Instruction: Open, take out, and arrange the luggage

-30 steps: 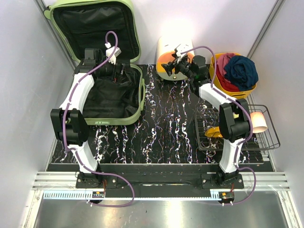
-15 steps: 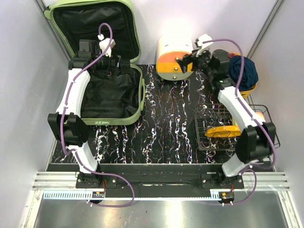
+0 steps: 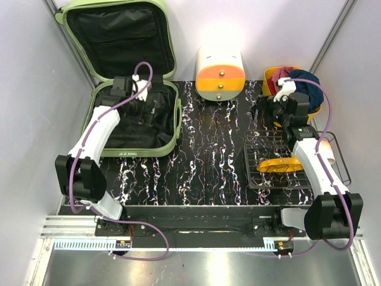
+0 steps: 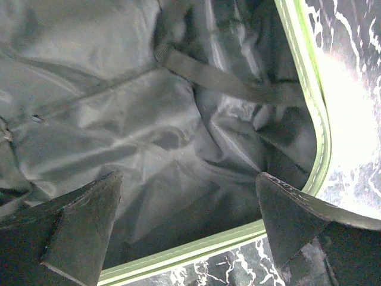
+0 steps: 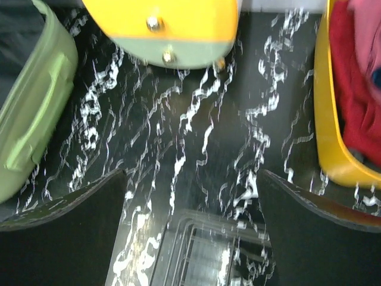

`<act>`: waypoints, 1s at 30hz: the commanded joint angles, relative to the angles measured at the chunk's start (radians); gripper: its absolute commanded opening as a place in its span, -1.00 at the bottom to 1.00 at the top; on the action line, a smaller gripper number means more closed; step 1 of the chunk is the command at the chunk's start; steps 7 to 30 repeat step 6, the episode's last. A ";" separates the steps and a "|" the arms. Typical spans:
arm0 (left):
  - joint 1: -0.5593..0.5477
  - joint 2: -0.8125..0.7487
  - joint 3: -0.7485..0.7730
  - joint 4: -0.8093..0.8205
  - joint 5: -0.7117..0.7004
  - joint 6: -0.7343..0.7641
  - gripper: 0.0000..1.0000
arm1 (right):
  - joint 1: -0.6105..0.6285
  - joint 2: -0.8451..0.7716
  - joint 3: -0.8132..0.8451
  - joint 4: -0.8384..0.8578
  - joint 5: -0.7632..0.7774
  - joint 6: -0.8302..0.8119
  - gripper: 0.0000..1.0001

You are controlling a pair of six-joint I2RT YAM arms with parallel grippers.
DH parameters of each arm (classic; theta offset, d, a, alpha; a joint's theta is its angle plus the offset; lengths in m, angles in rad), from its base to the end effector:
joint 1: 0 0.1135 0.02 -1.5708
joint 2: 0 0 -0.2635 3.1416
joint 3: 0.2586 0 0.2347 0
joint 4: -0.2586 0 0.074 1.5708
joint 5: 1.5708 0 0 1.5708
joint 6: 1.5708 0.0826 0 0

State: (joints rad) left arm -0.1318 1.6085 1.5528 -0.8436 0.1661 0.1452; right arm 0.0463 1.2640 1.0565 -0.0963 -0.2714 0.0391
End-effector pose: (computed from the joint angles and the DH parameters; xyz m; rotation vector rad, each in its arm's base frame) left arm 0.3517 -0.0604 0.3024 0.4108 2.4289 -0.1992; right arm 0.3200 0.0370 0.3307 -0.1938 1.8649 0.3130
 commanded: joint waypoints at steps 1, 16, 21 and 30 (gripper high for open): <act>-0.034 -0.093 -0.118 0.133 -0.063 -0.001 0.98 | -0.002 -0.090 -0.062 -0.052 0.040 0.030 0.99; -0.046 -0.173 -0.183 0.211 -0.059 0.022 0.98 | 0.000 -0.143 -0.064 -0.080 0.061 0.018 0.99; -0.046 -0.173 -0.183 0.211 -0.059 0.022 0.98 | 0.000 -0.143 -0.064 -0.080 0.061 0.018 0.99; -0.046 -0.173 -0.183 0.211 -0.059 0.022 0.98 | 0.000 -0.143 -0.064 -0.080 0.061 0.018 0.99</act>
